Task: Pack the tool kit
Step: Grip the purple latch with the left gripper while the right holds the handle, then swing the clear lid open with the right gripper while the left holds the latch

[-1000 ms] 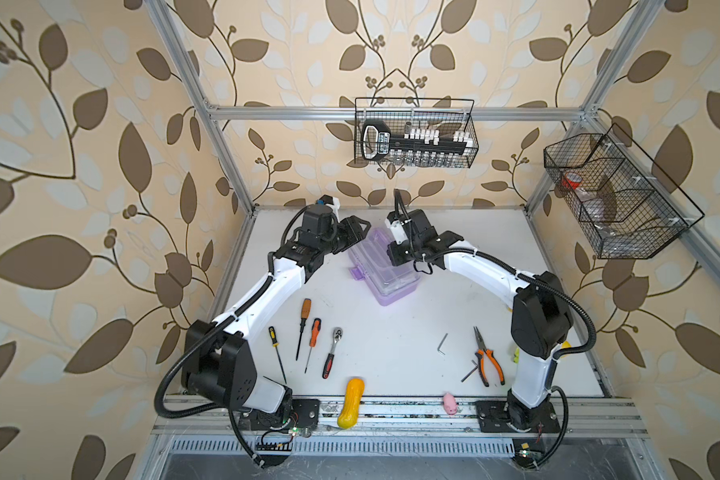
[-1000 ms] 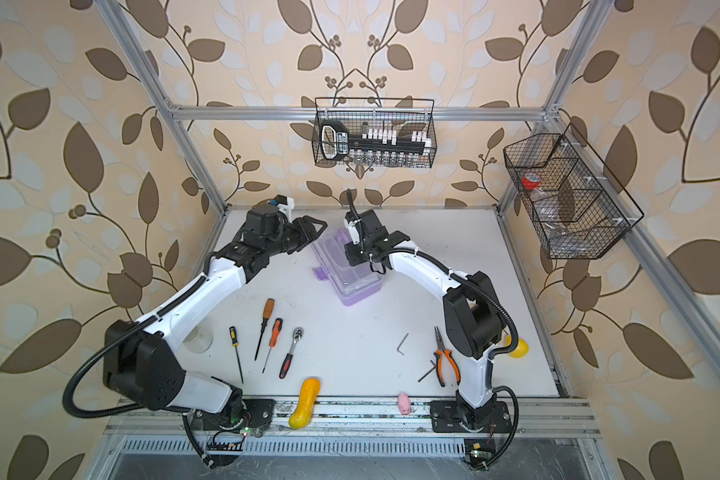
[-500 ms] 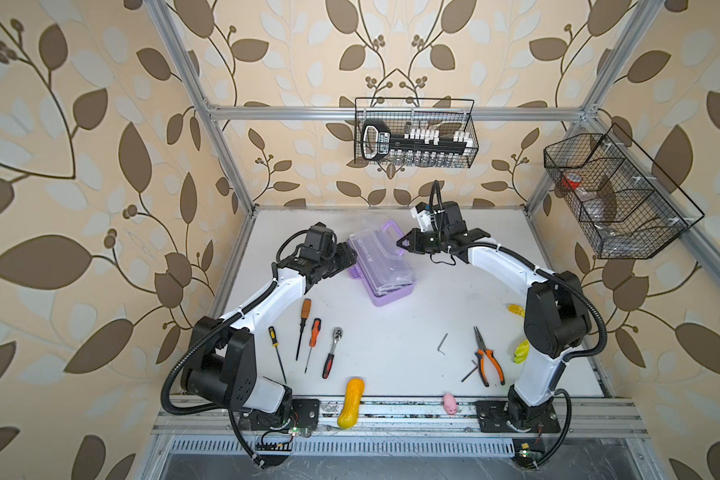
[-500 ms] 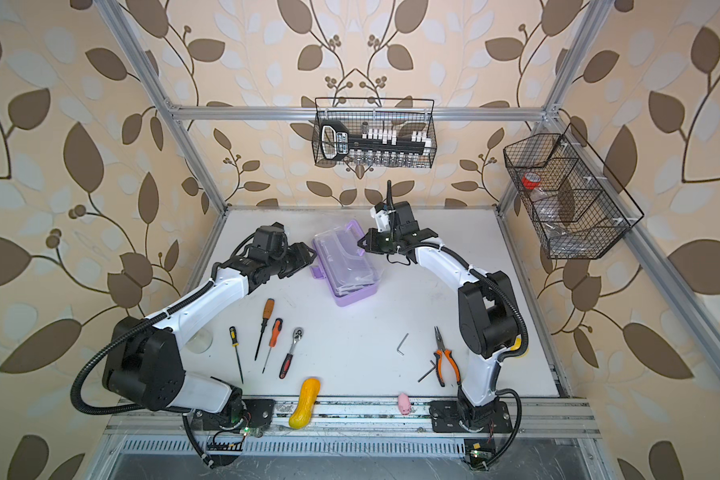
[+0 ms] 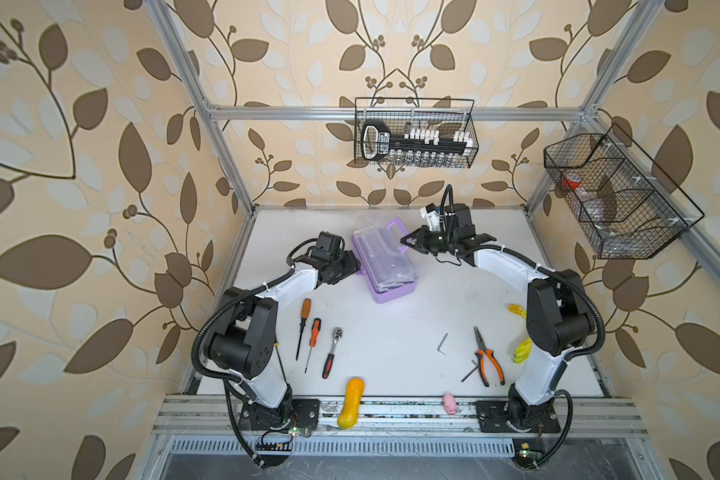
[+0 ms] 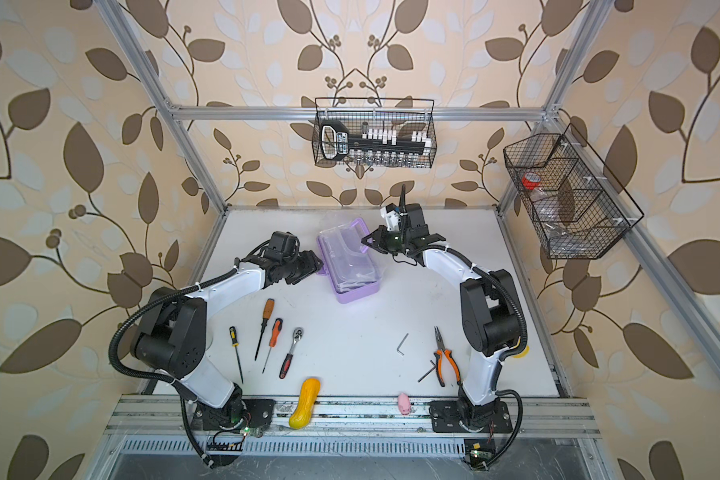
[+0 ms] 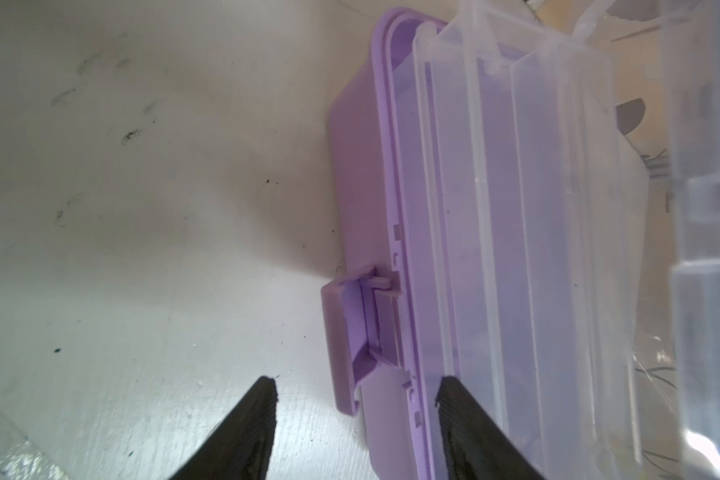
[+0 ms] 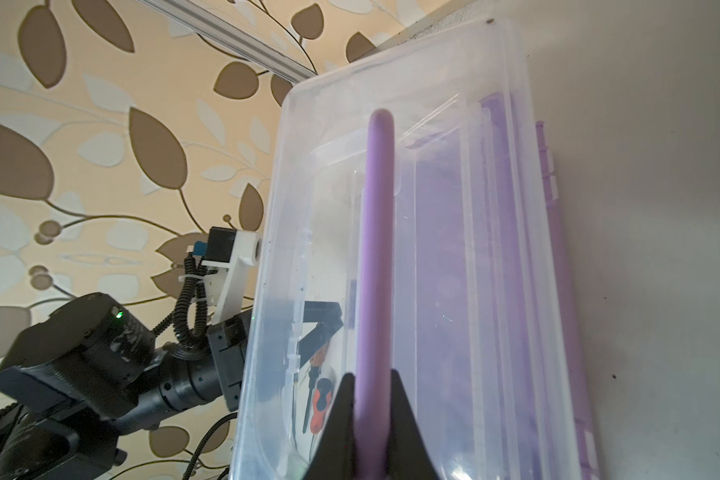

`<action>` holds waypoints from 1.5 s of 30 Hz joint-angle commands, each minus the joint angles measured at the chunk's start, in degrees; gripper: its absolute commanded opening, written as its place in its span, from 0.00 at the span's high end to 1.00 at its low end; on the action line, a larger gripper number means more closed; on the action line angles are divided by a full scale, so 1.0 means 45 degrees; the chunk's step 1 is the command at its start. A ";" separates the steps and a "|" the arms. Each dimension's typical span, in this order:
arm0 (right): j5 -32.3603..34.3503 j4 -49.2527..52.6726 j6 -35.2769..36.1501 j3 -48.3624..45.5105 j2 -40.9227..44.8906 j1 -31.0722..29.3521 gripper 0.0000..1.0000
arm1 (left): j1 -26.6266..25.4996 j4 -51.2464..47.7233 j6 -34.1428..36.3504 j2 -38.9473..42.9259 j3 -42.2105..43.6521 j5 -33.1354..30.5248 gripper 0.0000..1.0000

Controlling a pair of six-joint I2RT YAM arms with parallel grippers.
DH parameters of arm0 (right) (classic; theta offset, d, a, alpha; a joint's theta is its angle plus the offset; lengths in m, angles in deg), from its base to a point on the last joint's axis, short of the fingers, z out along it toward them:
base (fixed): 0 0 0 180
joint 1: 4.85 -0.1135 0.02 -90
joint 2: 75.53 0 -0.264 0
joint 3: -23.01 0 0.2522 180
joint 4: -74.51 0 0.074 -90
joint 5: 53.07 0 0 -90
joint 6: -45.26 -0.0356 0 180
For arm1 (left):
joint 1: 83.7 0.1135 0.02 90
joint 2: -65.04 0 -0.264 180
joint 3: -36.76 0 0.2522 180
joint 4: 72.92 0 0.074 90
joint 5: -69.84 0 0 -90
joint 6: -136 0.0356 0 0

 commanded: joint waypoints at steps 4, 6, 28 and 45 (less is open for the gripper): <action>-0.0559 -0.0940 -0.0284 -0.0075 0.0414 0.0011 0.95 | 0.0080 0.0577 -0.0168 -0.0880 -0.0976 0.0425 0.37; -0.0559 -0.0951 -0.0242 -0.0115 0.0430 0.0016 0.94 | 0.0073 0.0724 -0.0248 -0.1049 -0.1035 0.0447 0.37; 0.1262 0.1079 0.1706 -0.0076 0.0757 -0.0009 0.72 | 0.0067 0.0934 -0.0308 -0.2107 -0.1348 0.0425 0.74; 1.4257 0.1512 0.9405 -0.2144 0.4145 -0.6550 0.18 | 0.0070 0.0991 -0.0273 -0.2266 -0.1482 0.0636 0.76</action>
